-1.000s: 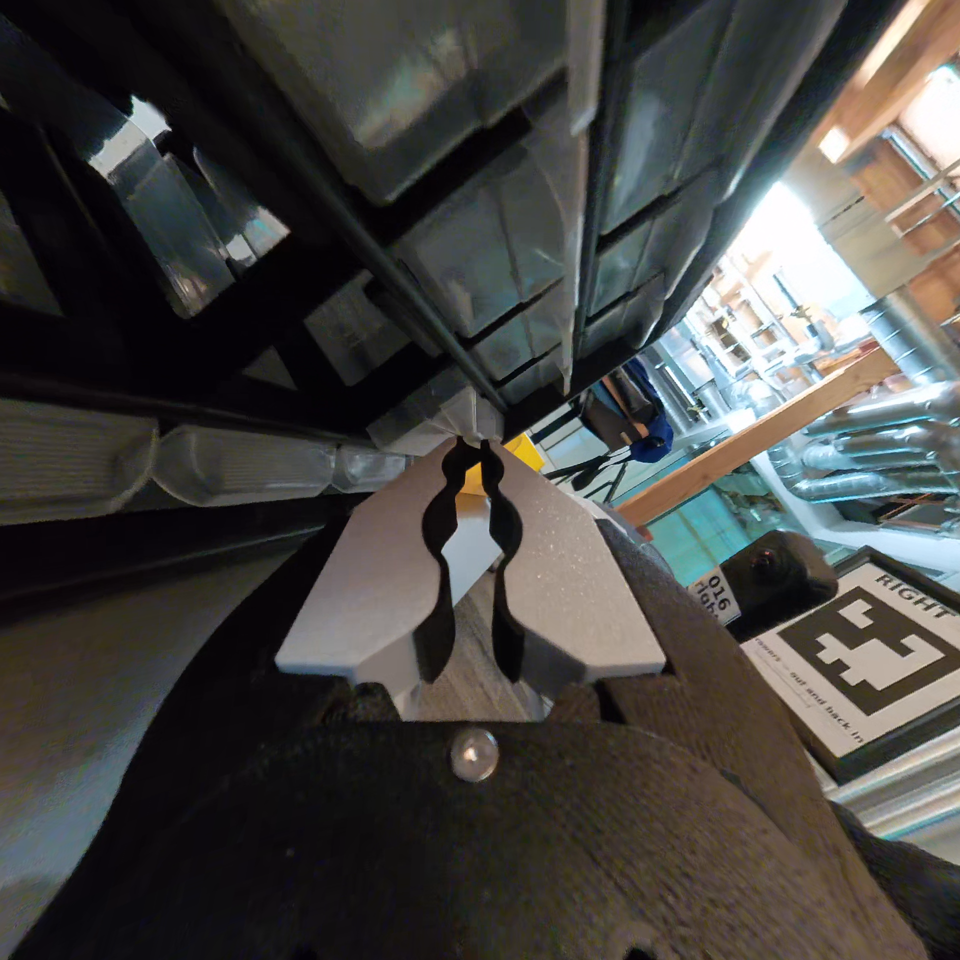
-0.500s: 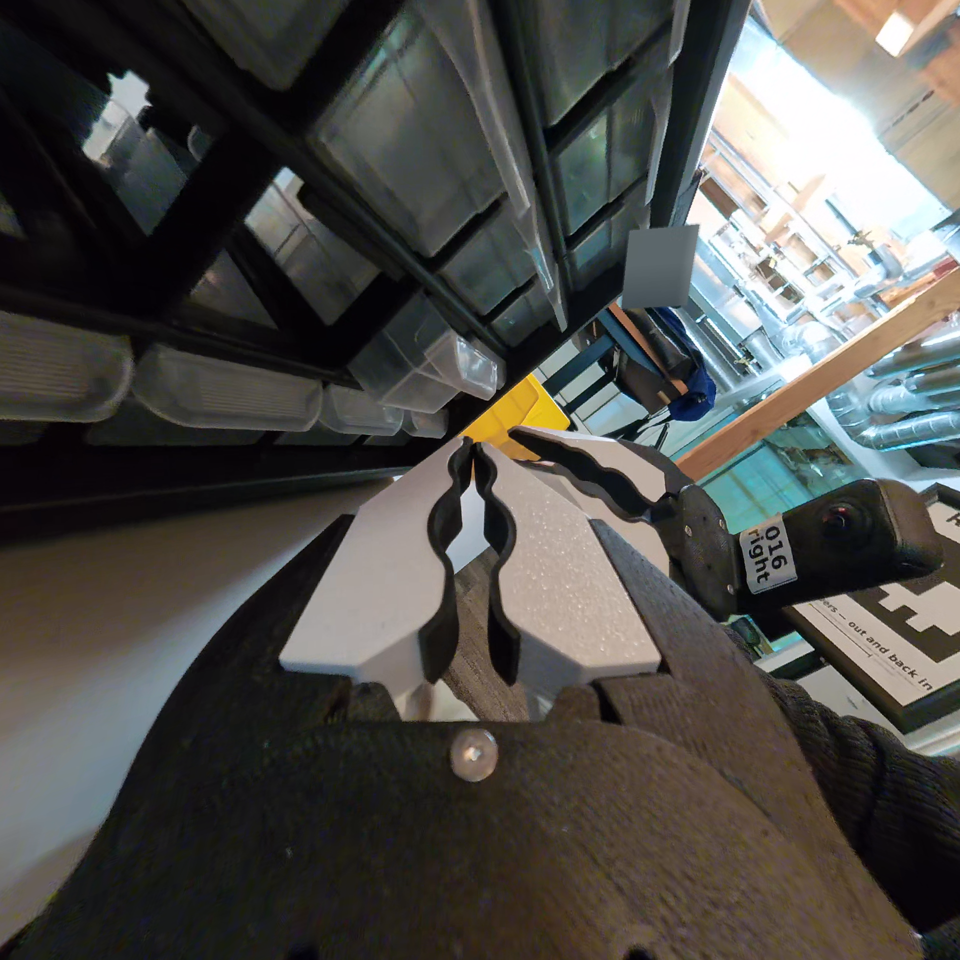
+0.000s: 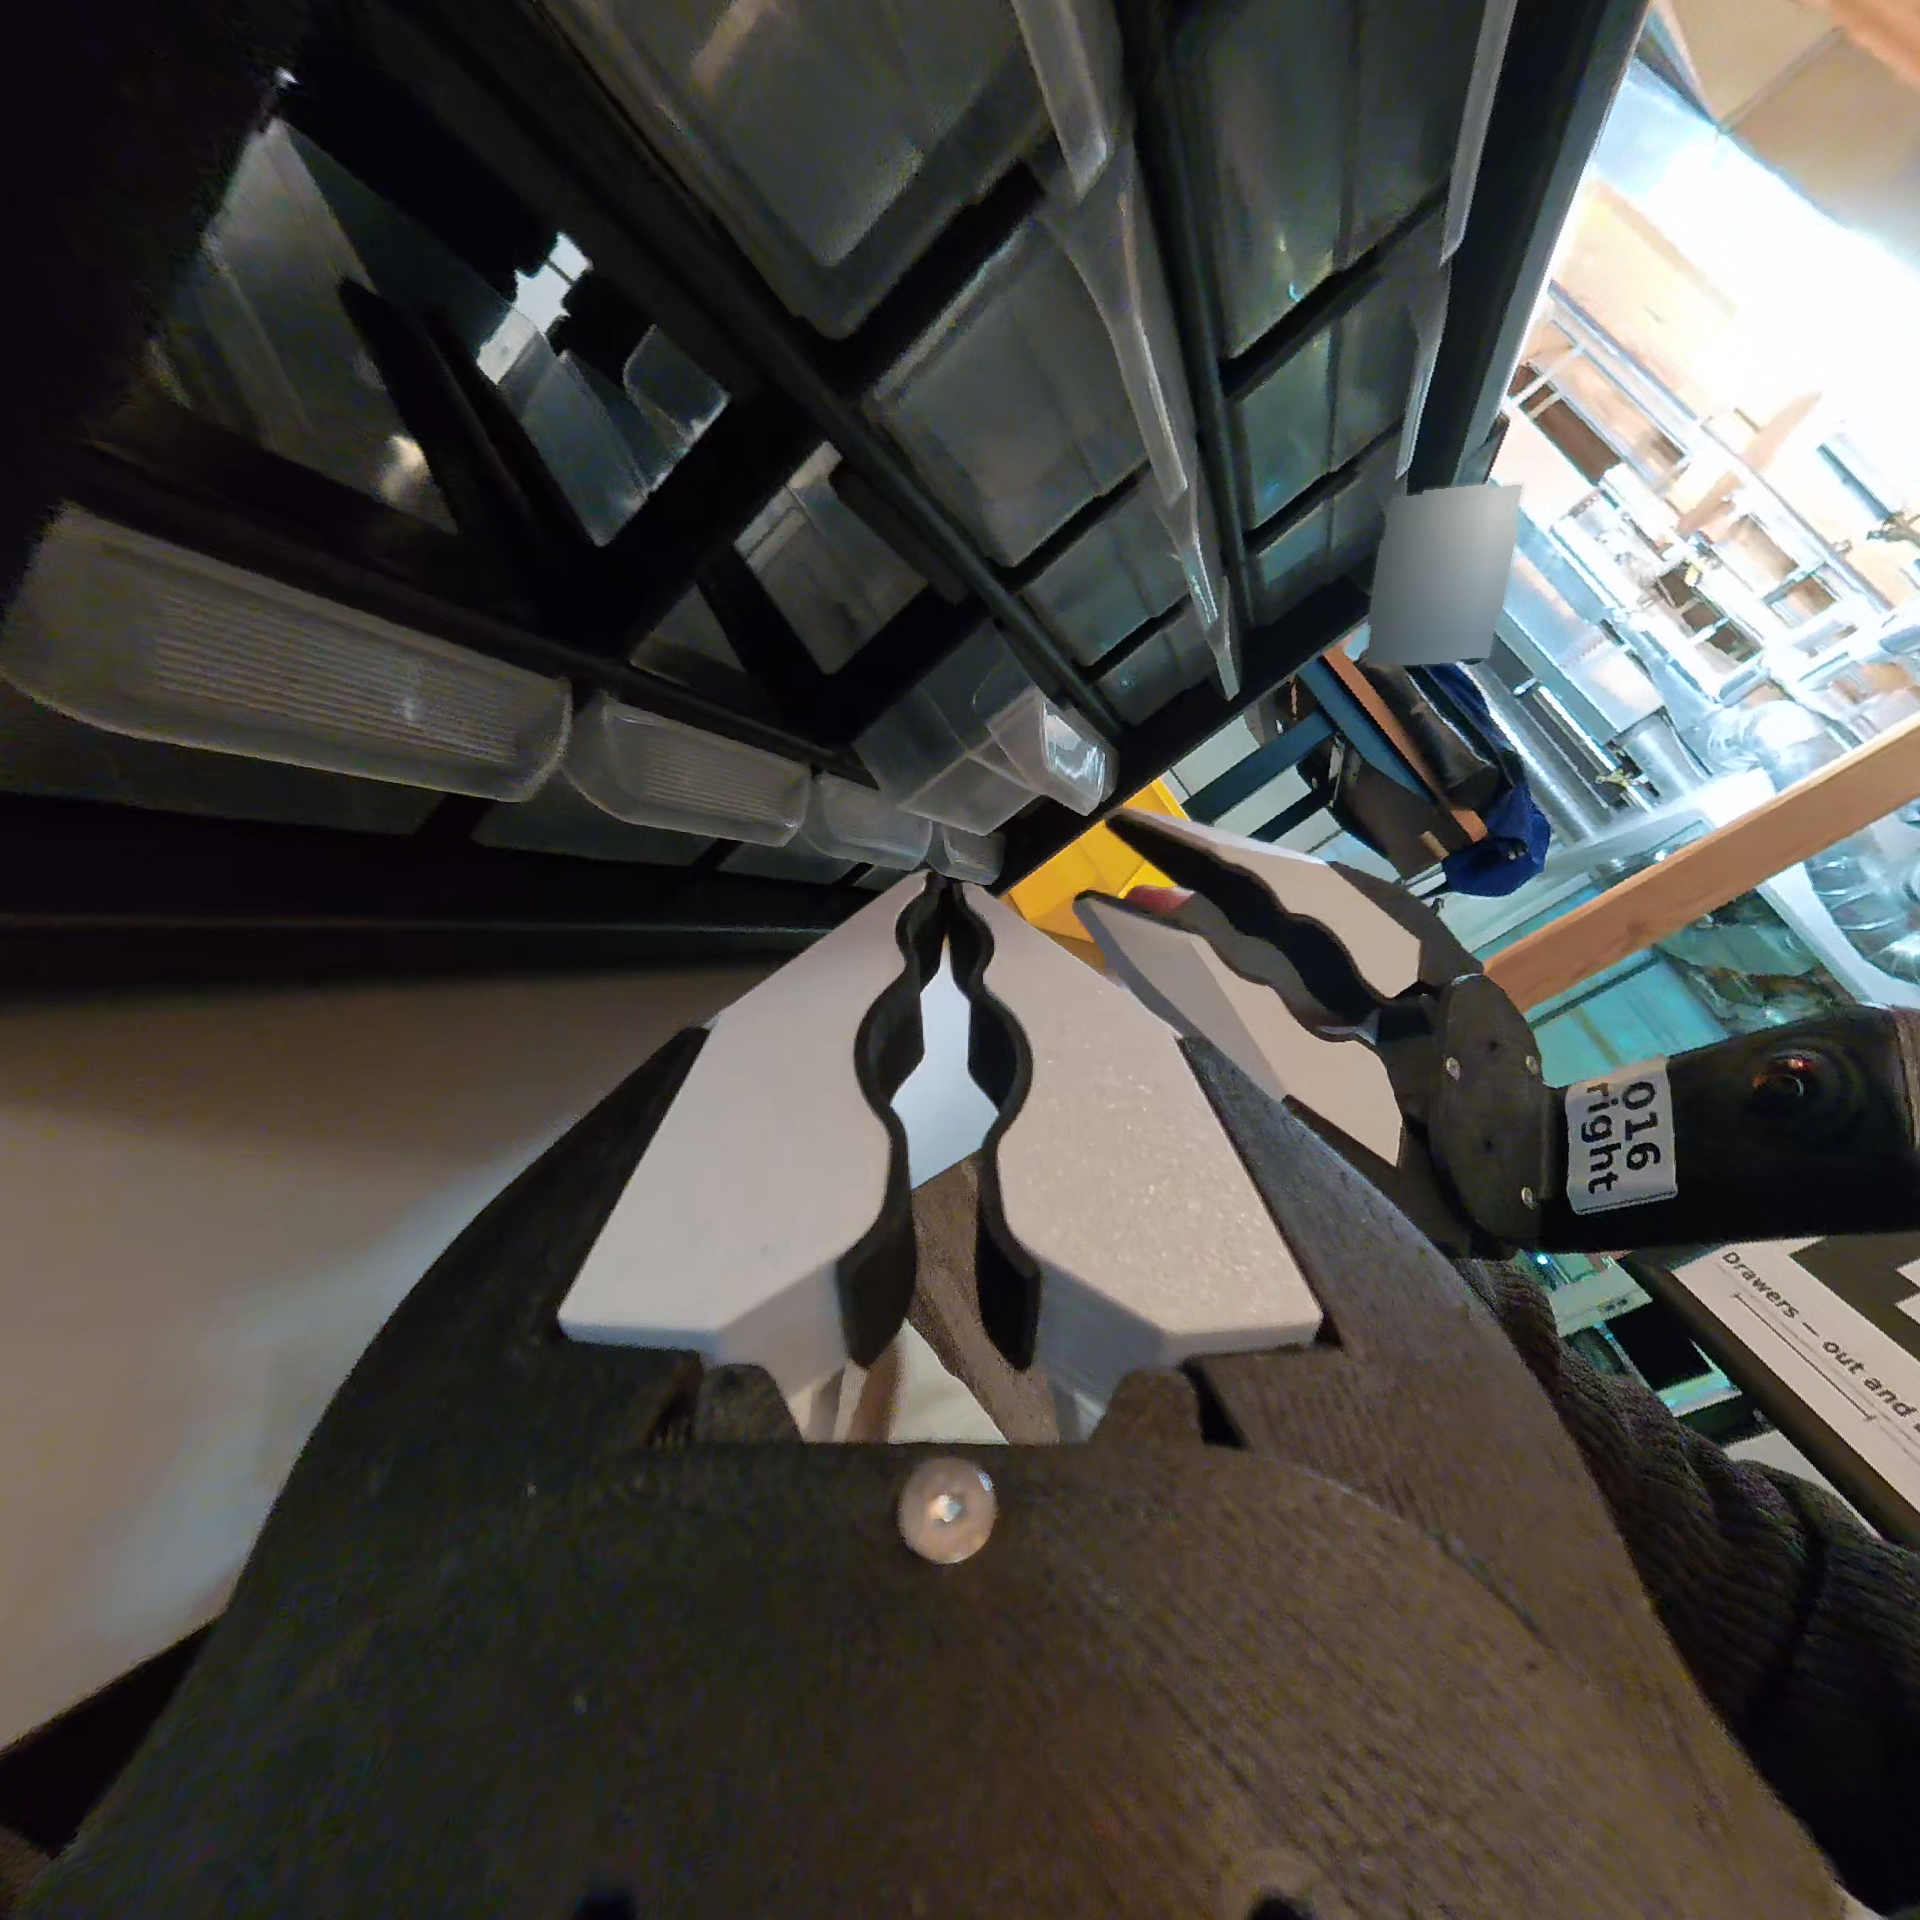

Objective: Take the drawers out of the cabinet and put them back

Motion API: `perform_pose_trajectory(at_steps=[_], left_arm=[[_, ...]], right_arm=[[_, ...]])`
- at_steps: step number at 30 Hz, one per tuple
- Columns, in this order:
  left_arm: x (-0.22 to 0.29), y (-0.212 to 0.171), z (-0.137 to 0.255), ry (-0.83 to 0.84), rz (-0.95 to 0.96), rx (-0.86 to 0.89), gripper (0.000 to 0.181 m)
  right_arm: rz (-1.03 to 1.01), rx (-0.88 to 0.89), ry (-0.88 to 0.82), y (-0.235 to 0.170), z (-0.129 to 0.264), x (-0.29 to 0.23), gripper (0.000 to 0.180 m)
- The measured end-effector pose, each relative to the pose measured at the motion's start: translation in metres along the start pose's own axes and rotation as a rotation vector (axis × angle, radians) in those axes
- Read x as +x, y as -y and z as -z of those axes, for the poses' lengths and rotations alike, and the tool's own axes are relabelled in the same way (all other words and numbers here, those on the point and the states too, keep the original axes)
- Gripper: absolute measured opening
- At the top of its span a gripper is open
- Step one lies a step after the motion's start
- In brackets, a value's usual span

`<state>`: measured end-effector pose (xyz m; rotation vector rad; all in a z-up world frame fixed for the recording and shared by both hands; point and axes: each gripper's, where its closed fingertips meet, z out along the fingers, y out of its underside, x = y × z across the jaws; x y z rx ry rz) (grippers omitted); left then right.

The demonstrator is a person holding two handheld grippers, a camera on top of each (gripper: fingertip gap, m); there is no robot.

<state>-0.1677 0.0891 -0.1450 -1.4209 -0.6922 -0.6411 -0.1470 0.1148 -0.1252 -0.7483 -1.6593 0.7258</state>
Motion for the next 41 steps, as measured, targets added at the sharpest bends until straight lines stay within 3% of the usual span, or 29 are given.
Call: perform_pose_trajectory(at_steps=[1, 9, 17, 20, 30, 34, 41], left_arm=[[-0.001, 0.001, 0.001, 0.003, 0.001, 0.003, 0.000], [-0.006, 0.008, 0.013, 0.029, 0.000, 0.034, 0.000], [-0.008, 0.012, 0.019, 0.037, 0.005, 0.051, 0.000], [-0.005, 0.007, 0.015, 0.024, 0.004, 0.031, 0.000], [0.004, -0.003, 0.002, -0.022, -0.010, -0.031, 0.002], [-0.009, 0.026, 0.012, 0.023, 0.068, 0.128, 0.000], [-0.013, 0.012, -0.001, 0.072, -0.023, -0.008, 0.000]], right_arm=[[0.034, 0.003, -0.021, 0.002, 0.000, 0.003, 0.021], [0.280, -0.018, -0.183, 0.011, -0.006, 0.019, 0.021], [0.476, -0.128, -0.178, -0.006, -0.020, 0.009, 0.035], [0.477, -0.122, -0.219, -0.002, -0.019, 0.015, 0.017], [0.505, -0.044, -0.147, 0.011, 0.005, -0.002, 0.016], [0.512, -0.019, -0.111, 0.012, 0.012, -0.013, 0.016], [0.469, 0.029, -0.097, 0.017, 0.022, -0.018, 0.019]])
